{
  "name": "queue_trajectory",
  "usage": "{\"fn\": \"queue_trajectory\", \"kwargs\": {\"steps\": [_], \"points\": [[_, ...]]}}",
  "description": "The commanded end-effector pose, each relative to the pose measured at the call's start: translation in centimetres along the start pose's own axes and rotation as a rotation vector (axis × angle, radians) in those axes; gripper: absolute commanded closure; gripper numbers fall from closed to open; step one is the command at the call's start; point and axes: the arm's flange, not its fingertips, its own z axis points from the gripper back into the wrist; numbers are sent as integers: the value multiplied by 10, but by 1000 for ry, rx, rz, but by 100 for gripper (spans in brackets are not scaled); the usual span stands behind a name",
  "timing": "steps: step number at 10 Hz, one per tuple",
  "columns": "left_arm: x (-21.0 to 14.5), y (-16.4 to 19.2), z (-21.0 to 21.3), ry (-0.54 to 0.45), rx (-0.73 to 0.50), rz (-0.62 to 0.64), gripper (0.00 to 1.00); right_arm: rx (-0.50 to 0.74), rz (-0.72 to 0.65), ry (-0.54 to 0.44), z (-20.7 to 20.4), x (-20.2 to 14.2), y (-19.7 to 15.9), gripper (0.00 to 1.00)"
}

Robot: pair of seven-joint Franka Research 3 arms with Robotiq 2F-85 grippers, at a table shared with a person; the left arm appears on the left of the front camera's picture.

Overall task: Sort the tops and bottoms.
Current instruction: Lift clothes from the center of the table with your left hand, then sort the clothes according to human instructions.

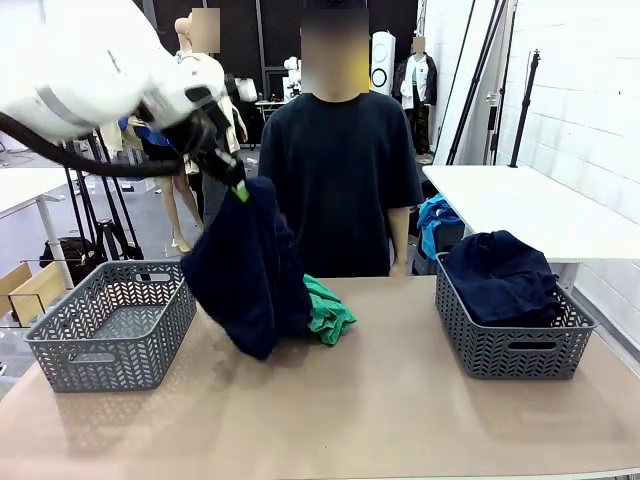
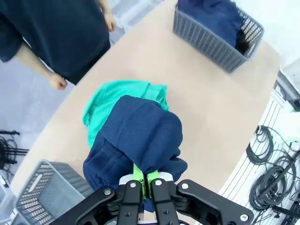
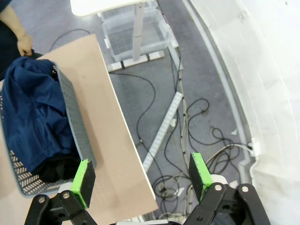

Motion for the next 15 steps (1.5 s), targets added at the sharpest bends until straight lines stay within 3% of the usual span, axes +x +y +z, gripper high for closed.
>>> {"fn": "queue_trajectory", "kwargs": {"steps": [1,3,6,15], "points": [[32,-5,64,-79,1,2,100,5,2,6,0,1,0,0],[71,-22,117,-147,34,14,100,5,2,6,0,1,0,0],[108,-32,161,-222,51,88,100,5,2,6,0,1,0,0],[107,-33,159,-235,40,83,100,5,2,6,0,1,0,0]]}}
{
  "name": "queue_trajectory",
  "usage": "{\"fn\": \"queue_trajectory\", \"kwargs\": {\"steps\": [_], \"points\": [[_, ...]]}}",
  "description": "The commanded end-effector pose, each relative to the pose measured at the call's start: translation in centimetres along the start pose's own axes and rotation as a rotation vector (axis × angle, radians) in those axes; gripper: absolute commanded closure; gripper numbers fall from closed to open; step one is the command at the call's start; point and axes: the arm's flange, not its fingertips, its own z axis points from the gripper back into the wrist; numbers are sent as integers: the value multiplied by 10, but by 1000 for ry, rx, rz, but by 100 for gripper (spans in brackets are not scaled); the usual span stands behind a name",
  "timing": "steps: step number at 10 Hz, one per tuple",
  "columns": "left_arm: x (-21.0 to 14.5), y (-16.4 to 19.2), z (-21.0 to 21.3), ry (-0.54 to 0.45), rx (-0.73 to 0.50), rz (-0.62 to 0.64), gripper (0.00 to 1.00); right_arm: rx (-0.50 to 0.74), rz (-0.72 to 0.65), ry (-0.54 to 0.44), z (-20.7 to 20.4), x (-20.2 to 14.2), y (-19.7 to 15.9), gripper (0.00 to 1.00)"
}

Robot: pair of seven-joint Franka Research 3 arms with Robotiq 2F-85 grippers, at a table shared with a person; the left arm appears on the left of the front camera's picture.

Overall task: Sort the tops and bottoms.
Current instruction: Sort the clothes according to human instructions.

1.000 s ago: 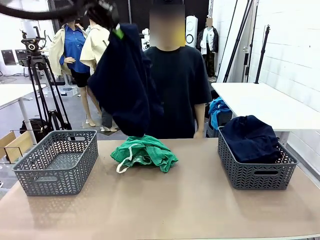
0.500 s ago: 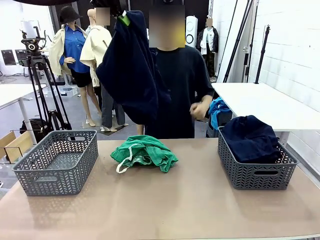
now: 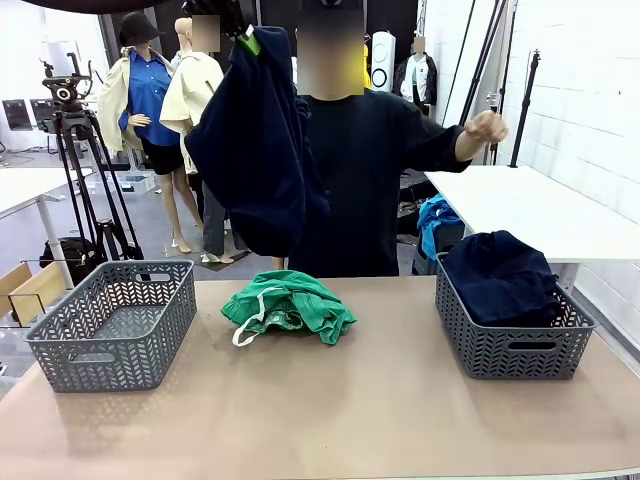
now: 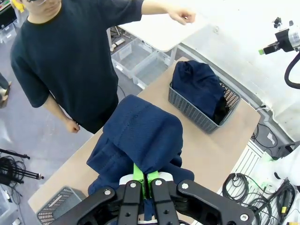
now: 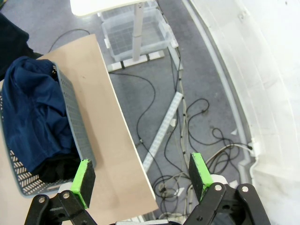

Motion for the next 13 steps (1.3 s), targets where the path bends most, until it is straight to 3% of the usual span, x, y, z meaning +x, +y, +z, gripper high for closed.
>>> {"fn": "queue_trajectory", "kwargs": {"steps": [1,13], "points": [[1,-1,5,-15,1,1,100,5,3,6,0,1,0,0],[1,-1,5,-15,1,1,100,5,3,6,0,1,0,0]]}}
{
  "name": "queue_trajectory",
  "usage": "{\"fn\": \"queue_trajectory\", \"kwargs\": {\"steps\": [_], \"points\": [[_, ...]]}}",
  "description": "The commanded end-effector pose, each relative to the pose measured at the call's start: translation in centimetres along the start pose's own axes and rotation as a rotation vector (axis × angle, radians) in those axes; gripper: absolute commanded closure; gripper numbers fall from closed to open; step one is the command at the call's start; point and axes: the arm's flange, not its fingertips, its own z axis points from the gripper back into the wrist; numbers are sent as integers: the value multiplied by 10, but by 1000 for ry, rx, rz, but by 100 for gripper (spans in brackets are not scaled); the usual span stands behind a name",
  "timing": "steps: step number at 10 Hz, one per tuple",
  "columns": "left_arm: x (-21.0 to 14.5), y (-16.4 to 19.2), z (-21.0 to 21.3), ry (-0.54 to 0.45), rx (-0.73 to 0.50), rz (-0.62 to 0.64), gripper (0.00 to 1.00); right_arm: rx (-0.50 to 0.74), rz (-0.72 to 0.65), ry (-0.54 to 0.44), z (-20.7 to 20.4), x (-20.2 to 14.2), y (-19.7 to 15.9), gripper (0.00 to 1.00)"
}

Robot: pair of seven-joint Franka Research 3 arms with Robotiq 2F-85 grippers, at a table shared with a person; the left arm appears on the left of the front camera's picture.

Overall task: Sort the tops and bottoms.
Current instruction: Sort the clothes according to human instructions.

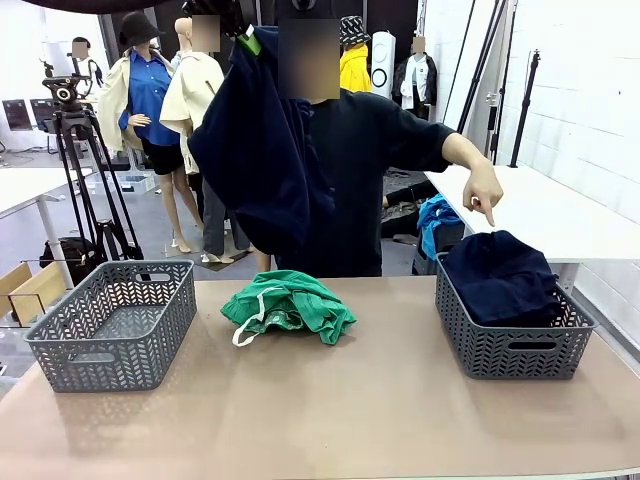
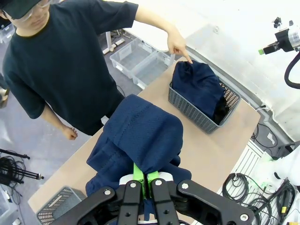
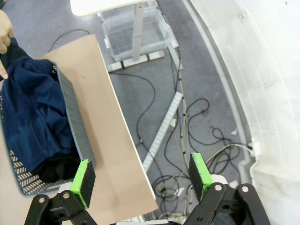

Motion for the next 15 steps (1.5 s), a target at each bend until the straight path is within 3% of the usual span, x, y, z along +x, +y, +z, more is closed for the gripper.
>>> {"fn": "queue_trajectory", "kwargs": {"steps": [1,4,10,13,15], "points": [[1,-1,5,-14,2,1,100,5,3,6,0,1,0,0],[0,0,0,0,0,0,100,5,3,6,0,1,0,0],[138,-114,-114,-101,-284,-225,100,5,3,6,0,1,0,0],[183,-172,-190,-84,-483,-217,100,5,3,6,0,1,0,0],[198,-209,-246,-82,-535,-191,100,5,3,6,0,1,0,0]]}}
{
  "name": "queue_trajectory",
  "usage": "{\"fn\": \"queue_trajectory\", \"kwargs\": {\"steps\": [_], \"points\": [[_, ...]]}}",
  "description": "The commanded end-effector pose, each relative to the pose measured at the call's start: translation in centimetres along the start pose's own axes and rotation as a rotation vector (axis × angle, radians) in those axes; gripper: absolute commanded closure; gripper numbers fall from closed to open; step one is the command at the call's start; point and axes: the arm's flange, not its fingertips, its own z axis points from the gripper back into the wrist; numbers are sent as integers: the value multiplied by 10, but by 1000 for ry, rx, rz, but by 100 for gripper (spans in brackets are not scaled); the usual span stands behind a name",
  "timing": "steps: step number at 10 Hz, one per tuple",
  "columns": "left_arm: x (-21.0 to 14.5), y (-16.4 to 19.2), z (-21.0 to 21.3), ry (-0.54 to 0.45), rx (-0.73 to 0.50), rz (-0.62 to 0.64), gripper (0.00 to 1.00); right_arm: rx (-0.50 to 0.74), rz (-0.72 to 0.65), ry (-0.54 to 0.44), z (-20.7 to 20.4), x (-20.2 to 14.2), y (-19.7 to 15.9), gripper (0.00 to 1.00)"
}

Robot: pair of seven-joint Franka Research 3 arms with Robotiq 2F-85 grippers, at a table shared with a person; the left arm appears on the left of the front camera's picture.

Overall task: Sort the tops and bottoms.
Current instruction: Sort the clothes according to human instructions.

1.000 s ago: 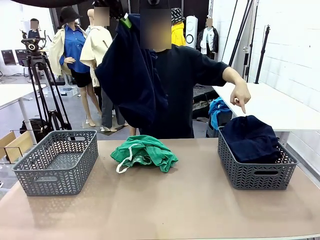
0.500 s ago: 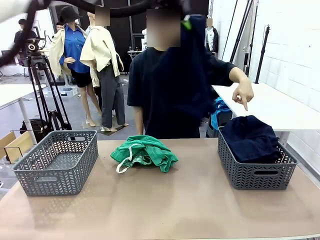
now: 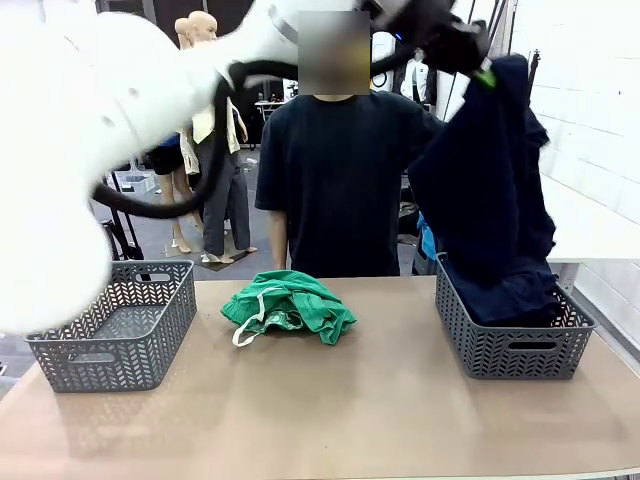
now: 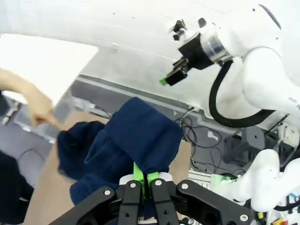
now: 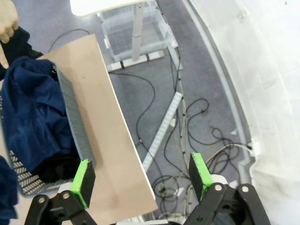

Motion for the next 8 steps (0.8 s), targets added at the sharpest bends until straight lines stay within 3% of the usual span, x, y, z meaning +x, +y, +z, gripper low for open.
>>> {"fn": "queue_trajectory", "kwargs": {"steps": [1,3,4,5,8], "points": [[98,31,-52,-8,23,34,100,7,2,6,0,0,-1,0],[86,40,-95,-68,27,65,100,7,2,6,0,0,-1,0],[80,39,-103,5,75,77,100,7,2,6,0,0,-1,0],[-19,7,-63,-21,0,27,100,7,2,6,0,0,-1,0],[-19,7,-63,-21,0,27,100,7,2,6,0,0,-1,0]]}}
